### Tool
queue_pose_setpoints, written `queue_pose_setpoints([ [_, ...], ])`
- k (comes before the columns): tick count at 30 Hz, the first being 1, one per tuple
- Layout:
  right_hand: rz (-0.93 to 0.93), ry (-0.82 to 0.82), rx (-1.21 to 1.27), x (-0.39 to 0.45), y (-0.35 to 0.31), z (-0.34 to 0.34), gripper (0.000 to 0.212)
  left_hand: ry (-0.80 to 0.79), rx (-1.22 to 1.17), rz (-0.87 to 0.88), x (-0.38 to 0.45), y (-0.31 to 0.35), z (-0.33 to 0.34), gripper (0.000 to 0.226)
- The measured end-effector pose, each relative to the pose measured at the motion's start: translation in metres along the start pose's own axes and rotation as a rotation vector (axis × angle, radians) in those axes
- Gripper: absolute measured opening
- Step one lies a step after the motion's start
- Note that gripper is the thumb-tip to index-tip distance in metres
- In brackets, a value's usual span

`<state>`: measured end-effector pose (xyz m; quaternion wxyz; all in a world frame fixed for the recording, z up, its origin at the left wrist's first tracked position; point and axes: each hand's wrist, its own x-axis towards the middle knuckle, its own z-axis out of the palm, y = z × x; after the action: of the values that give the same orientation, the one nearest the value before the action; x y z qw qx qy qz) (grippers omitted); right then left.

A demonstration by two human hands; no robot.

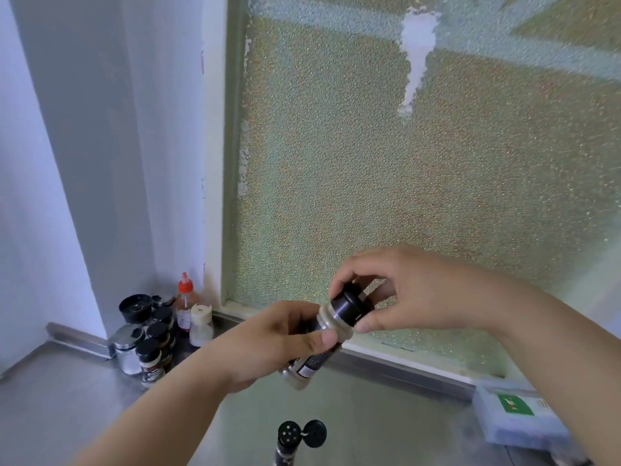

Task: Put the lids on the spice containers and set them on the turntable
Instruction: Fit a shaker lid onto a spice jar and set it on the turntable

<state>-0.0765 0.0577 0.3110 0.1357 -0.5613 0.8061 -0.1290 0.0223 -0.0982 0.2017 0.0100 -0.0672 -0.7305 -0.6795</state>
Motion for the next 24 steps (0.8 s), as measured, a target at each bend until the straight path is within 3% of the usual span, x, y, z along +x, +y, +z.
queue_pose_setpoints([
  [5,0.083,0.008,-0.156,0.009,-0.005,0.010,0.024,0.100,0.047,0.046,0.000,-0.012,0.008,0.003],
  [7,0.099,0.017,-0.128,0.012,-0.005,0.014,0.019,0.150,0.097,0.071,0.000,-0.017,0.009,0.005],
  [10,0.160,0.034,-0.031,0.014,-0.002,0.020,0.020,0.327,0.399,0.175,0.000,-0.021,0.010,0.011],
  [14,0.274,0.050,0.087,0.018,0.000,0.035,0.040,0.513,0.933,0.378,0.002,-0.024,0.010,0.036],
  [16,0.388,0.043,0.194,0.022,0.001,0.043,0.052,0.526,1.053,0.402,0.004,-0.028,0.008,0.039],
  [19,0.385,-0.068,0.252,0.021,-0.001,0.038,0.071,0.408,0.775,0.285,0.002,-0.024,0.008,0.030],
  [22,0.161,-0.170,0.052,0.015,-0.001,0.013,0.058,0.245,0.171,0.057,-0.003,-0.018,0.002,0.008],
  [24,0.104,-0.118,-0.038,0.014,-0.002,0.005,0.060,0.222,0.091,0.020,-0.006,-0.019,-0.003,0.011],
])
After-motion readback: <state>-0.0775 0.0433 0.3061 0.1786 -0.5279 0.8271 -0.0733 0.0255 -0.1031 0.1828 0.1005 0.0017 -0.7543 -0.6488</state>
